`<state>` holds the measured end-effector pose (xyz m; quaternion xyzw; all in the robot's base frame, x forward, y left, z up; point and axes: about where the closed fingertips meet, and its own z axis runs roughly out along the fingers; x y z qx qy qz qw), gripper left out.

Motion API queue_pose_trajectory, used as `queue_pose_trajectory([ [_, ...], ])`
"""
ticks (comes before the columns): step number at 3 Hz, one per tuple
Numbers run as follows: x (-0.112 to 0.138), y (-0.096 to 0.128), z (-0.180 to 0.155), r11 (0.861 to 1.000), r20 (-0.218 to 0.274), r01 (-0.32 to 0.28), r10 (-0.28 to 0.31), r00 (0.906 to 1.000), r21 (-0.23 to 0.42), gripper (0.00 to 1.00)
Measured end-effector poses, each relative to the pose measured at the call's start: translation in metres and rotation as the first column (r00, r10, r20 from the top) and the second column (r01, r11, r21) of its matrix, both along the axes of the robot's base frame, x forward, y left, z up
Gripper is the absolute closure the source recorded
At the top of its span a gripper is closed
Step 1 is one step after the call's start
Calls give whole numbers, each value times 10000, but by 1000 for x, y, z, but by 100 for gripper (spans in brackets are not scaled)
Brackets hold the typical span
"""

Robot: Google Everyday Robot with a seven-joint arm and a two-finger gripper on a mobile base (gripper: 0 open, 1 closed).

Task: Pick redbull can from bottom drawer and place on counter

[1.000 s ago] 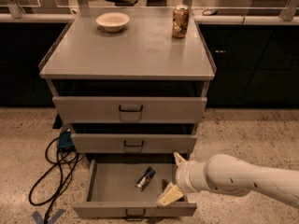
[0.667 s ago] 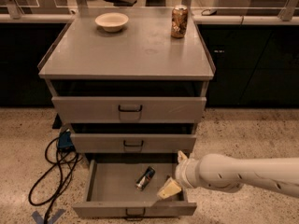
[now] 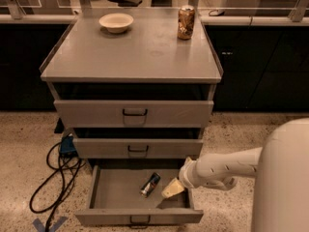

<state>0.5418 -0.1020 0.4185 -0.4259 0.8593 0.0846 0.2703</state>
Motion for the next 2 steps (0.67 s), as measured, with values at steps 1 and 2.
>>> queue_pose_trajectory([
  [1,7,3,-34,9953,-688,-705,751,9948,667,0],
  [2,27,12,-25,9906,-706,-882,959,9929,1046,0],
])
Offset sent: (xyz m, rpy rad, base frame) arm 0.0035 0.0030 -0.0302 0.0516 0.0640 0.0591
